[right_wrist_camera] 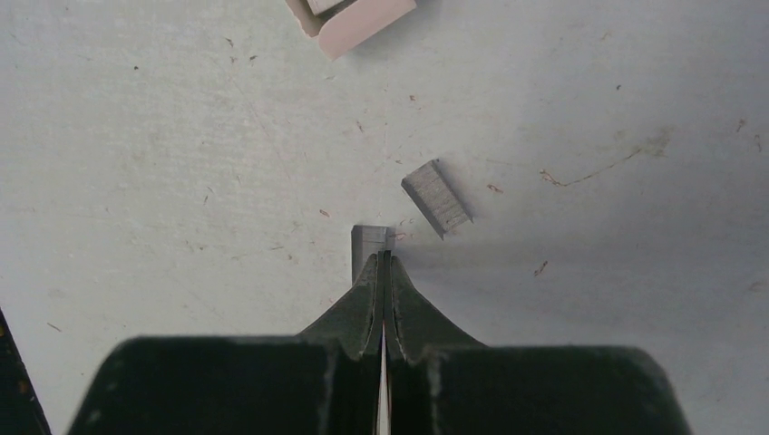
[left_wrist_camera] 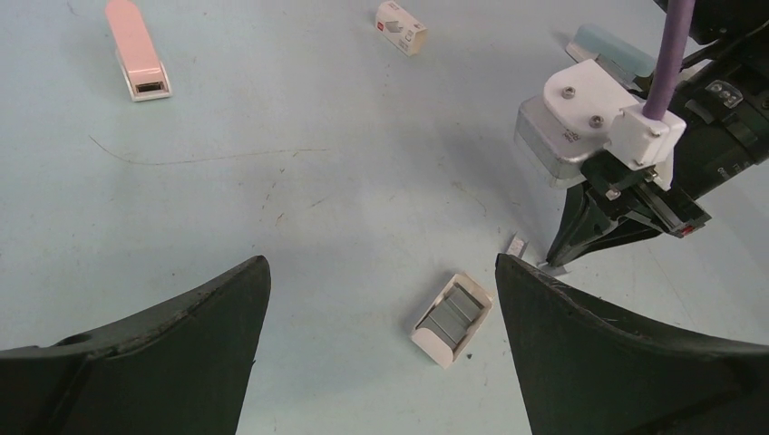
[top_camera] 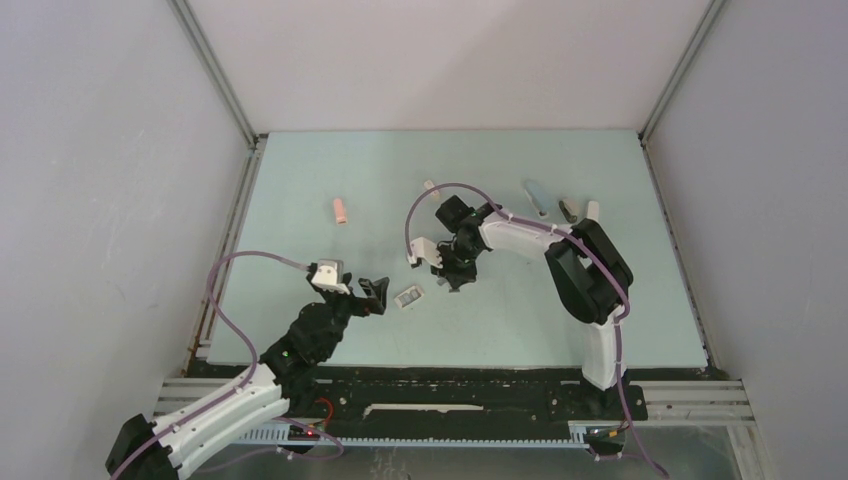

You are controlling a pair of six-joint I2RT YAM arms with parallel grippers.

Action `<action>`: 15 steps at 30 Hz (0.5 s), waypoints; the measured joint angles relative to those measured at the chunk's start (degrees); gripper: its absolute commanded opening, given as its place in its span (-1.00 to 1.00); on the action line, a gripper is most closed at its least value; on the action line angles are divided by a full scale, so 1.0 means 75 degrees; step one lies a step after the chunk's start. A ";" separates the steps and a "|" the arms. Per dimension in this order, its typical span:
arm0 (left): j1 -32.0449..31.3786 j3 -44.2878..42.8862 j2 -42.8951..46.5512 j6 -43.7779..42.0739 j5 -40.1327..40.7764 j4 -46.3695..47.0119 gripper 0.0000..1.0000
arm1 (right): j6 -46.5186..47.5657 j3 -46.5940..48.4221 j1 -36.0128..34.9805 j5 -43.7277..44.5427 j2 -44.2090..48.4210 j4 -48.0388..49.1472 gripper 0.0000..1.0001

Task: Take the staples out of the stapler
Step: Pick up the staple from the center of the board.

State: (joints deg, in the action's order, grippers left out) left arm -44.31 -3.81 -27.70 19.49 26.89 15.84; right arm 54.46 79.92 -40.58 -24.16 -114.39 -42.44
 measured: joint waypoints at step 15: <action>0.0006 0.0000 0.0017 0.0003 0.0006 0.0000 1.00 | -0.0405 0.0000 0.0102 -0.0245 0.0061 0.0041 -1.00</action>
State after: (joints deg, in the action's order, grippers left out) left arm -44.27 -3.81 -27.57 19.51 26.94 15.84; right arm 51.42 79.92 -39.81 -26.00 -113.93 -42.13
